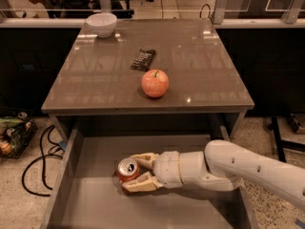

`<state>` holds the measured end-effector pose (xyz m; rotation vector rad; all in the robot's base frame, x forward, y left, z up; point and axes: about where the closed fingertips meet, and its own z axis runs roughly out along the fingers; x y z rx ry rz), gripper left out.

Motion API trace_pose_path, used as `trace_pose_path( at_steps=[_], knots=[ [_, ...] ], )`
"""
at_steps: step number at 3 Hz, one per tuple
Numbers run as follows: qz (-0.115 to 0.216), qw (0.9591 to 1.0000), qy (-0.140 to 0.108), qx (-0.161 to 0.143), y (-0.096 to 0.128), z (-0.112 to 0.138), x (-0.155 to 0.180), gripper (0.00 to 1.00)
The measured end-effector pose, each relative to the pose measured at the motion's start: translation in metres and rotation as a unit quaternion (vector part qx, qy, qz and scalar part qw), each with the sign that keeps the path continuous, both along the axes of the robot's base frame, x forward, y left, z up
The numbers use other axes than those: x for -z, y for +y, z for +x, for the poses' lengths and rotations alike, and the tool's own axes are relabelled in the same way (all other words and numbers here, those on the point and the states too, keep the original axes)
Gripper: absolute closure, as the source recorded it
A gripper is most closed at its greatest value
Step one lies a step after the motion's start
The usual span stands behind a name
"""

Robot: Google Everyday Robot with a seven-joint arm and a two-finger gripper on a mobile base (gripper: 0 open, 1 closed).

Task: Pick coke can from top drawer and place on counter

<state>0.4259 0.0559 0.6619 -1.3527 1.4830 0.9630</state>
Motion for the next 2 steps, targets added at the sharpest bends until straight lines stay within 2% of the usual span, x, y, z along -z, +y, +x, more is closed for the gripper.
trace_pose_path(
  at_steps=[1,2],
  knots=[
    [0.000,1.0000,0.000,-0.001,0.0009,-0.0004,-0.0002,1.00],
    [-0.001,1.0000,-0.002,-0.008,0.0049,0.0014,-0.0072,1.00]
  ],
)
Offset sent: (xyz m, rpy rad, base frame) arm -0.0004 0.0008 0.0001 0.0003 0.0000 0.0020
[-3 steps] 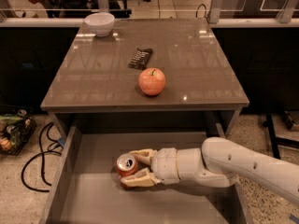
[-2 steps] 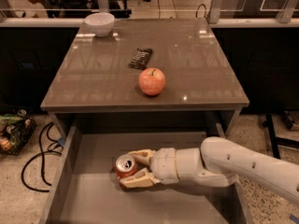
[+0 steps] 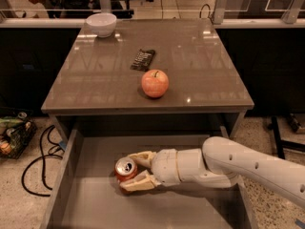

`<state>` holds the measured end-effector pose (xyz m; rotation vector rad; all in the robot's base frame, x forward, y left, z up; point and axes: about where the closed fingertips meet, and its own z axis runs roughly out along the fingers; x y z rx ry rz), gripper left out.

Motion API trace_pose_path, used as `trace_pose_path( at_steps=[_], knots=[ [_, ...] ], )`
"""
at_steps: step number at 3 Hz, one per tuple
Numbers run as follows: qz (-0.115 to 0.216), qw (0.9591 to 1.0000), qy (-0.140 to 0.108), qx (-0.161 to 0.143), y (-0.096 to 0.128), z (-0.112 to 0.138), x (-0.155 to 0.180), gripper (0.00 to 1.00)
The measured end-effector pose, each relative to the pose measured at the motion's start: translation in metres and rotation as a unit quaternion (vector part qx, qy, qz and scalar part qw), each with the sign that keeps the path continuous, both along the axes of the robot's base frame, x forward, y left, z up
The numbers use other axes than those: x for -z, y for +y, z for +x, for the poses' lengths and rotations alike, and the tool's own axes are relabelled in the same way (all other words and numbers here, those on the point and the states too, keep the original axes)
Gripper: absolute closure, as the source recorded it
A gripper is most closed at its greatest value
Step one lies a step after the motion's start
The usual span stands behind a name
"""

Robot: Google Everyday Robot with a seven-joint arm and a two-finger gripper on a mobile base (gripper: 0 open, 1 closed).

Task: Pick coke can from top drawer and place on counter

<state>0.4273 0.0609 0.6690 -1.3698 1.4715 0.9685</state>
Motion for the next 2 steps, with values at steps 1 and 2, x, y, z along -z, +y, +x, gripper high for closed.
trace_pose_path(
  at_steps=[1,2],
  knots=[
    [-0.005,0.9999,0.007,0.006,-0.013,-0.004,-0.034,1.00],
    [-0.017,0.9996,0.007,0.019,-0.034,-0.008,-0.085,1.00]
  ],
)
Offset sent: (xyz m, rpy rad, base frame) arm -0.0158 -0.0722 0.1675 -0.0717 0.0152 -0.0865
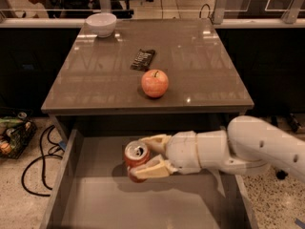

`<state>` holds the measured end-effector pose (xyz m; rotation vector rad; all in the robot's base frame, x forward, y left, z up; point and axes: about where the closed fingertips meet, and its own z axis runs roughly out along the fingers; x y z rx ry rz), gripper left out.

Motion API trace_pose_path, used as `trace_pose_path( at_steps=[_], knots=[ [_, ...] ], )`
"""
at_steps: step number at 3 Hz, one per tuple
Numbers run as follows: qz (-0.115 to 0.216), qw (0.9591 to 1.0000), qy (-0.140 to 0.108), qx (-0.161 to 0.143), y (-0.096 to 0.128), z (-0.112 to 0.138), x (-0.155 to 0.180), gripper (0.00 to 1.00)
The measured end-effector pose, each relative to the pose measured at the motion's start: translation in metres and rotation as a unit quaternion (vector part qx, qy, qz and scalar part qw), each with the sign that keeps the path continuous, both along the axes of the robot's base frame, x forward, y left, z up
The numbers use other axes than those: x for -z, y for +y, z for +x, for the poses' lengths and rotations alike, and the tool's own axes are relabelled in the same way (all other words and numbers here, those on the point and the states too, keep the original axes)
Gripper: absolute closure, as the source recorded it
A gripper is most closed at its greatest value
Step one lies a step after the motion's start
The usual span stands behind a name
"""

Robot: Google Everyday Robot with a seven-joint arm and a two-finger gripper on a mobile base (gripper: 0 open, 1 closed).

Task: Pick coke can from top drawer and place on counter

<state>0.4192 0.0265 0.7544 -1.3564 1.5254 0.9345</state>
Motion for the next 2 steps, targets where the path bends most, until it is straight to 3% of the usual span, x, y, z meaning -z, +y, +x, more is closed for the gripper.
trace_pose_path(
  at_steps=[1,2],
  knots=[
    [-0.015,0.9995,-0.007,0.026,-0.030,-0.005,-0.064,1.00],
    [-0.029,0.9977,-0.015,0.060,-0.065,0.007,-0.132,1.00]
  ],
)
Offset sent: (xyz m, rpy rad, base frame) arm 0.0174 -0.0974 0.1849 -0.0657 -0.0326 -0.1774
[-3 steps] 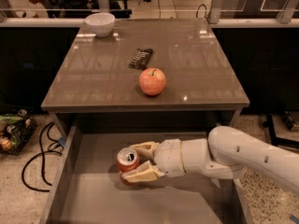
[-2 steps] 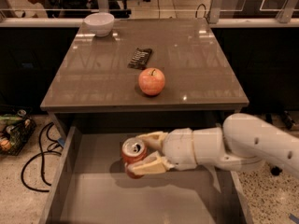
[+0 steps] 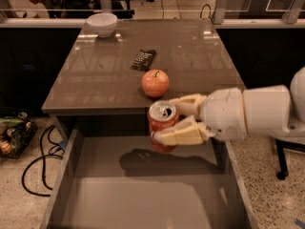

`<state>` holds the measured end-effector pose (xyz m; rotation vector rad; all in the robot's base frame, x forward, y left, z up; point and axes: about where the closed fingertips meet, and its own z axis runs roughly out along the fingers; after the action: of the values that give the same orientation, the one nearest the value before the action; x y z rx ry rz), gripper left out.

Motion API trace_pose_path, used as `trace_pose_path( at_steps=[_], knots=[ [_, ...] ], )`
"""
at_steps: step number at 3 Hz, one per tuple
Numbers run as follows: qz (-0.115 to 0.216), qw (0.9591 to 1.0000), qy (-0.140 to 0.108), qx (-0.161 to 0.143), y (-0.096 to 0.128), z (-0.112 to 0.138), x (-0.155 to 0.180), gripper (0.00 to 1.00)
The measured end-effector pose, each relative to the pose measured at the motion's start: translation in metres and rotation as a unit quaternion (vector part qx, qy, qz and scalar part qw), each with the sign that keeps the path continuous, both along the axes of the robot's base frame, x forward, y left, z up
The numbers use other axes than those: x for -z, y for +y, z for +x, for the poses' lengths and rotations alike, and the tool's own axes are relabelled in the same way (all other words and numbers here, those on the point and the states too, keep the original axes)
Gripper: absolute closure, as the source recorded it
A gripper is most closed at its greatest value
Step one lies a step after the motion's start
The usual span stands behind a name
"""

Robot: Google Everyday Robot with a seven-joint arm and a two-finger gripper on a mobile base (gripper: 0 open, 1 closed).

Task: Pick coke can from top drawer and place on counter

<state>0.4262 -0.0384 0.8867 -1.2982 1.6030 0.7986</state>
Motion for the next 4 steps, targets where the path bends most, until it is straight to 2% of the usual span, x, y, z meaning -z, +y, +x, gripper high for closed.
trace_pose_path(
  at_steps=[1,2,3,4],
  knots=[
    [-0.020,0.9991,-0.022,0.031,-0.022,0.028,-0.041,1.00],
    [-0.041,0.9960,-0.043,0.067,-0.038,0.071,-0.075,1.00],
    [-0.052,0.9895,-0.066,0.118,-0.056,0.156,-0.128,1.00],
    [-0.052,0.9896,-0.065,0.117,-0.056,0.156,-0.128,1.00]
  ],
)
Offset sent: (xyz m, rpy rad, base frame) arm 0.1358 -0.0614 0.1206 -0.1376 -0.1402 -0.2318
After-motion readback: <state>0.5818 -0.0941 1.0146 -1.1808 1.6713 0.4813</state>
